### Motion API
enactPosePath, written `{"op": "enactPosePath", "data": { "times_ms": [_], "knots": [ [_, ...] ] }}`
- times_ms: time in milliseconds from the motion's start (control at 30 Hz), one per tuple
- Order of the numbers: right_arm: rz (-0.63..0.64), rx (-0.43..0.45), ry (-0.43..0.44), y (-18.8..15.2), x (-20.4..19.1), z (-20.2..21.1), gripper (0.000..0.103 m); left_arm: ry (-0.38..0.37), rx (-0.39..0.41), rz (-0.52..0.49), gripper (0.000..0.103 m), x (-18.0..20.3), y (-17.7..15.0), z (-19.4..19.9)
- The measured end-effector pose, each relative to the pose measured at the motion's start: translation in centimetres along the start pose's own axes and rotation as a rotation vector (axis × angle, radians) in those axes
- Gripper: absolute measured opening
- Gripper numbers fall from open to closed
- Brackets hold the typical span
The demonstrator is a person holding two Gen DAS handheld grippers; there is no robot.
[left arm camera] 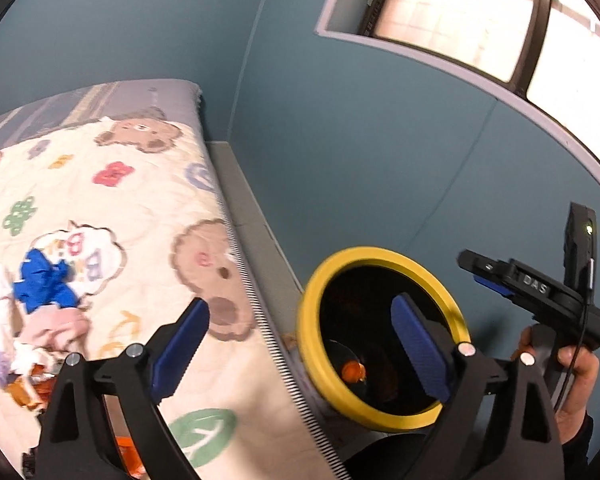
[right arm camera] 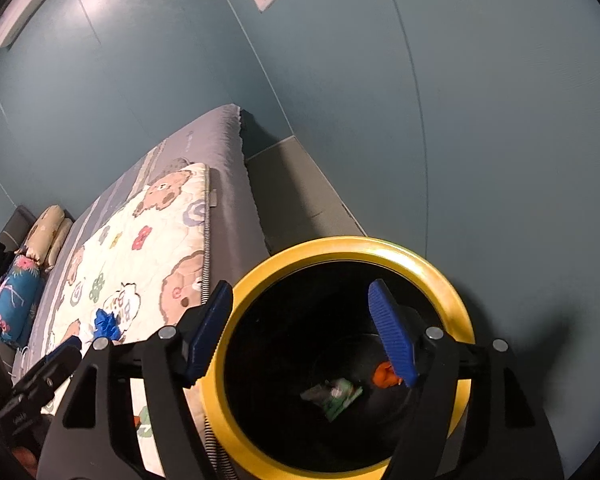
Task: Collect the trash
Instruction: 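Move both tools back over the trash pile on the bed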
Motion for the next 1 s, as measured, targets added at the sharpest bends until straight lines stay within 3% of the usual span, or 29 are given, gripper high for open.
{"op": "enactPosePath", "data": {
  "times_ms": [533,1000],
  "knots": [
    [0.195,-0.004,0.23,-3.2,-12.0,1.7,0.067,0.249,0.108,0.063,0.095,-11.5,-0.2,9.0],
    [0.391,-0.11,0.356,-8.8,-24.3,-0.6,0.067,0.479,0.086,0.228,0.095,-25.4,-2.7,12.3]
  ]
}}
Point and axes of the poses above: each gripper's, at about its wrist camera, not at the fingertips, and z roughly against the way its jaws point, x to its right, y to its top, the point moved 5 cm from there along -z, roughly the way its jaws point, and after that the axes turned 1 degree about y, right-handed, at the moved point
